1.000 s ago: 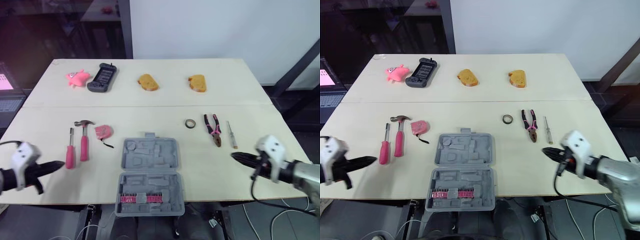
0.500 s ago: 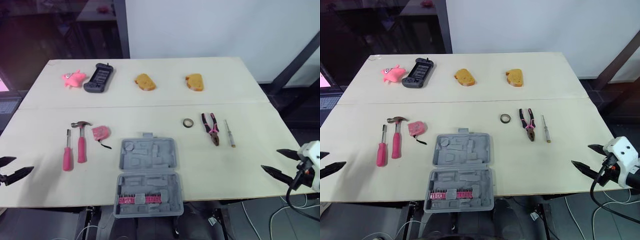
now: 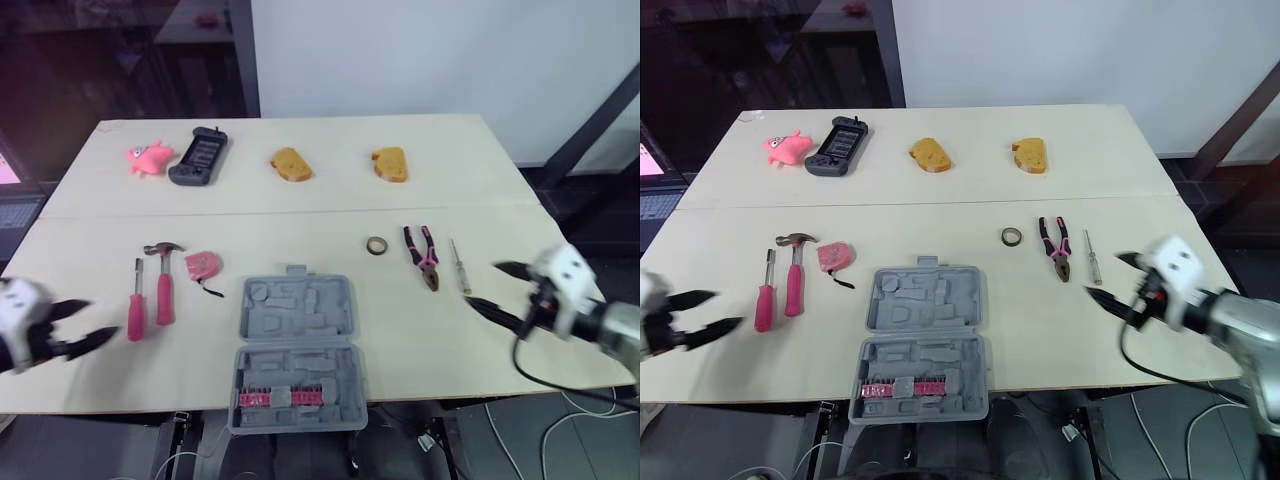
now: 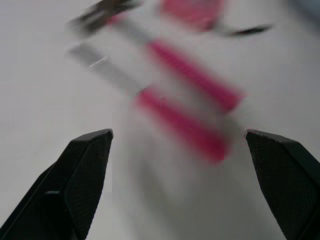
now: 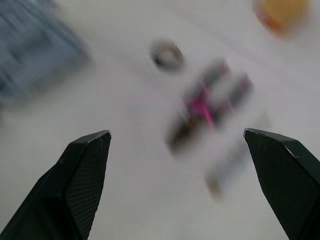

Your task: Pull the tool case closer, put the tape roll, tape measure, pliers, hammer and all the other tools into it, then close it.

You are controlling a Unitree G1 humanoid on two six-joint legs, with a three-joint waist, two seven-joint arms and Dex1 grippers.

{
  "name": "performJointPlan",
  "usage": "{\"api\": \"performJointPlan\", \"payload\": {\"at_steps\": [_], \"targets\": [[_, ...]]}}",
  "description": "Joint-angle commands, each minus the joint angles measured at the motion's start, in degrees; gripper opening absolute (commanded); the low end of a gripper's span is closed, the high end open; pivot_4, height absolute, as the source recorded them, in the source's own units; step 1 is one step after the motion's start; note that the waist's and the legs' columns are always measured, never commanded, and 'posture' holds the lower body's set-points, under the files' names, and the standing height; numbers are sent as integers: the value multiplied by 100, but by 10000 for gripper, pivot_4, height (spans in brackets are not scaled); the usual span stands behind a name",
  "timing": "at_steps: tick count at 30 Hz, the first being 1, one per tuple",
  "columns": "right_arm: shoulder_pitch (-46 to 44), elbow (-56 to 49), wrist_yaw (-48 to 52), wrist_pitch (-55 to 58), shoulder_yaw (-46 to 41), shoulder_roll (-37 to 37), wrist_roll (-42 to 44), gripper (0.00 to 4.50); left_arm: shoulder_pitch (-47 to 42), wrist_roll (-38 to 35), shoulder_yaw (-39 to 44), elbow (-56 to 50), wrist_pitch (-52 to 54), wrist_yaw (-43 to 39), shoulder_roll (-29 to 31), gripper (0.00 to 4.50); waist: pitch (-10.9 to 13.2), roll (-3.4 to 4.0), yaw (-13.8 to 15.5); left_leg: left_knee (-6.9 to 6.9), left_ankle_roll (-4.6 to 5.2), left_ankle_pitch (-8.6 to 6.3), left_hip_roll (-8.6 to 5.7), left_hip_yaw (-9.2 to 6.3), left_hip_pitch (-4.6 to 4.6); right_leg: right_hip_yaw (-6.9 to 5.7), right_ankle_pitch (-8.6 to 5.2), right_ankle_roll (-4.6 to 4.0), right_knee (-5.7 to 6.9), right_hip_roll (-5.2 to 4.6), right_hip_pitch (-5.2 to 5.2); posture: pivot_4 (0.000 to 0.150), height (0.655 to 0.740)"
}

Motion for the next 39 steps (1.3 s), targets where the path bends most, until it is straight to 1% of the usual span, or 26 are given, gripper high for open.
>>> {"api": "performJointPlan", "payload": {"at_steps": [1,3,5,7,11,14,15,22,26,30,32,33,34,35,36,39], "targets": [[-763,13,-475,510,959,213,-407,45000,62,-314,-145,-1102,387,69,-109,44759,-1,-7,17,-1,0,0,0,0,-5,0,1,1,0,0,-7,1500,7400],[-1341,389,-542,641,1483,372,-633,45000,87,-382,-258,-1505,613,161,-203,44759,3,1,23,-1,1,0,0,-4,-7,-2,1,3,0,2,-9,1500,7400],[-2059,1044,-394,661,2209,550,-998,45000,50,-453,-403,-1897,791,298,-342,44759,6,6,16,2,1,0,-1,-3,-7,-1,2,3,0,1,-8,1500,7400],[-2550,1604,-225,593,2634,670,-1221,45000,23,-460,-482,-2103,902,368,-403,44759,7,6,15,9,2,0,-2,-1,-8,1,1,2,0,1,-9,1500,7400],[-3421,3108,85,232,3127,946,-1599,45000,15,-391,-638,-2422,738,298,-459,44759,8,7,21,10,2,1,-2,-2,-7,0,2,2,0,1,-8,1500,7400],[-4167,4738,209,-299,3316,1383,-1875,45000,91,-440,-699,-2674,898,307,-435,44759,10,9,7,11,2,1,-3,0,-8,0,4,4,0,0,-7,1500,7400],[-4336,5133,231,-457,3321,1486,-1939,45000,123,-445,-703,-2740,933,337,-435,44759,9,7,-8,10,2,1,-3,0,-8,0,4,5,0,0,-7,1500,7400],[-4948,7003,595,-1467,3411,1889,-2401,45000,336,-436,-655,-3003,1015,486,-450,44759,12,12,-74,5,5,-1,-2,-2,-6,-2,8,12,6,1,-8,1500,7400],[-5087,7591,599,-1823,3362,2047,-2600,45000,427,-453,-625,-3129,1054,559,-462,44759,12,13,-133,8,5,-1,-2,-3,-6,-3,10,14,7,0,-7,1500,7400],[-5147,7843,614,-2011,3312,2125,-2693,45000,452,-483,-613,-3214,1086,608,-478,44759,12,13,-137,8,5,-1,-2,-3,0,-2,10,15,9,1,-1,1500,7400],[-5153,7885,613,-2087,3296,2159,-2734,39797,456,-511,-615,-3252,1108,640,-491,45000,12,13,-138,8,5,-1,-2,-3,0,-2,10,15,9,1,-1,1500,7400],[-5154,7885,605,-2126,3282,2172,-2760,36486,461,-522,-618,-3259,1110,648,-487,45000,12,13,-143,8,5,-1,-2,-3,0,-2,10,15,9,1,-1,1500,7400],[-5156,7887,601,-2153,3265,2182,-2782,31389,467,-530,-620,-3261,1109,654,-480,45000,12,13,-143,8,5,-1,-2,-3,1,-2,10,15,9,1,-1,1500,7400],[-5166,7881,571,-2193,3244,2191,-2800,27489,461,-536,-627,-3258,1110,663,-477,45000,12,13,-141,8,5,-1,-2,-4,1,-2,10,15,10,1,-1,1500,7400],[-5173,7880,549,-2222,3226,2199,-2813,22029,458,-541,-631,-3255,1110,670,-475,45000,12,13,-140,8,5,-1,-2,-4,1,-2,10,15,10,1,0,1500,7400],[-5191,7895,466,-2305,3196,2217,-2888,7655,404,-539,-666,-3218,1123,700,-485,45000,12,13,-135,9,5,-1,-2,-4,1,-2,10,15,10,1,0,1500,7400]]}}
